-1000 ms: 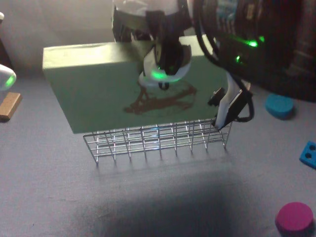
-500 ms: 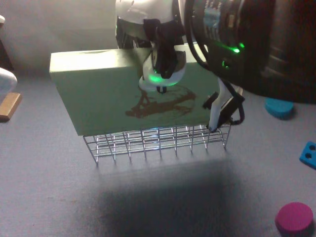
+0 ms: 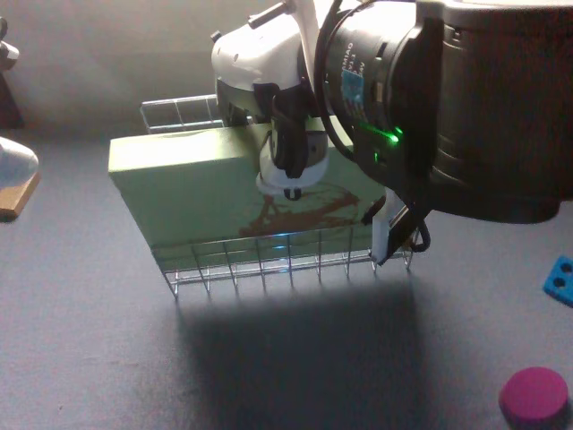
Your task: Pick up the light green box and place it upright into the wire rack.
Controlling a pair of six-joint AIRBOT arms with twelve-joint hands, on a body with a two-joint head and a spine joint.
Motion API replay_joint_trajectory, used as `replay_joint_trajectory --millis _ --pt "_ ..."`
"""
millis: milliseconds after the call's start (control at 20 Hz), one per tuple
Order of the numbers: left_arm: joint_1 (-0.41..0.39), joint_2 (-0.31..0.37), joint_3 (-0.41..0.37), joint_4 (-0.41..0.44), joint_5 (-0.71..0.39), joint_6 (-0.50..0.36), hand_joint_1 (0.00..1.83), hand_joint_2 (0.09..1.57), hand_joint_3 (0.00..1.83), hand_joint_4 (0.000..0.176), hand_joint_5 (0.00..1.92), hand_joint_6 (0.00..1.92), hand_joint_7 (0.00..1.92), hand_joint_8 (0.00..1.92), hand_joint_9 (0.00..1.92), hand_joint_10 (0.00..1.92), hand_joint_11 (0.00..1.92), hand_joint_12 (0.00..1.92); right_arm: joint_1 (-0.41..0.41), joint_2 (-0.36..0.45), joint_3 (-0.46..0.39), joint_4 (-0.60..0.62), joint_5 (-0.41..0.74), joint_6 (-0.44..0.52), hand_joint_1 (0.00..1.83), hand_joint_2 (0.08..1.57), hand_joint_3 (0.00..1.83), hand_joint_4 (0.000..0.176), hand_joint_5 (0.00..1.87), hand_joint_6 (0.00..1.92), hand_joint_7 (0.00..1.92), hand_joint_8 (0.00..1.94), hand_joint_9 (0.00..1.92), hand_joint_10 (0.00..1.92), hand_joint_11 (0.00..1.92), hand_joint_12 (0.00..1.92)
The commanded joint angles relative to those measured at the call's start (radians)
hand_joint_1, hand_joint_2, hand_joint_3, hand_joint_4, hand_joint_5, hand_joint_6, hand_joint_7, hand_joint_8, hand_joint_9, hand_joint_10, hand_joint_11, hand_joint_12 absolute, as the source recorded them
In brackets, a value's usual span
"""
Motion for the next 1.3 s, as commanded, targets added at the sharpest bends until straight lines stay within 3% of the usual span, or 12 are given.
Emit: replay_joint_trajectory --millis 0,1000,1050,1150,1200,1250 --pt "-0.006 0.002 -0.002 0.084 -0.037 -0.002 0.25 1.10 0.00 0.107 0.27 0.00 0.17 0.00 0.20 0.00 0.00 0.69 0.003 -0.004 0.001 -0.072 0.022 0.002 1.36 1.19 0.00 0.000 0.75 1.06 0.88 1.22 0.79 1.48 0.73 1.47" --pt "0.024 -0.021 0.012 0.087 -0.072 -0.022 0.26 1.10 0.00 0.105 0.30 0.00 0.17 0.00 0.20 0.00 0.00 0.65 -0.074 -0.057 0.098 -0.092 0.063 0.050 1.35 1.19 0.00 0.000 0.81 1.05 0.83 1.28 0.75 1.49 0.69 1.50" --pt "0.025 -0.024 0.014 0.087 -0.073 -0.026 0.26 1.10 0.00 0.106 0.30 0.00 0.17 0.00 0.20 0.00 0.00 0.65 -0.076 -0.057 0.098 -0.092 0.066 0.050 1.20 1.19 0.00 0.000 0.84 1.07 0.85 1.32 0.64 1.12 0.61 1.49" --pt "0.027 -0.034 0.016 0.087 -0.077 -0.030 0.26 1.10 0.00 0.106 0.30 0.00 0.17 0.00 0.20 0.00 0.00 0.65 -0.079 -0.058 0.100 -0.095 0.071 0.054 1.18 1.20 0.00 0.000 0.84 1.10 0.81 1.36 0.61 1.06 0.59 1.47" --pt "0.030 -0.044 0.019 0.087 -0.078 -0.031 0.26 1.10 0.00 0.106 0.30 0.00 0.17 0.00 0.20 0.00 0.00 0.65 -0.080 -0.059 0.102 -0.097 0.075 0.057 1.08 1.14 0.00 0.000 0.74 0.61 0.67 0.57 0.52 0.89 0.50 1.42" --pt "0.032 -0.047 0.019 0.087 -0.078 -0.032 0.26 1.10 0.00 0.106 0.30 0.00 0.17 0.00 0.20 0.00 0.00 0.65 -0.080 -0.059 0.103 -0.097 0.077 0.058 1.08 1.14 0.00 0.000 0.74 0.61 0.67 0.57 0.52 0.89 0.50 1.42"
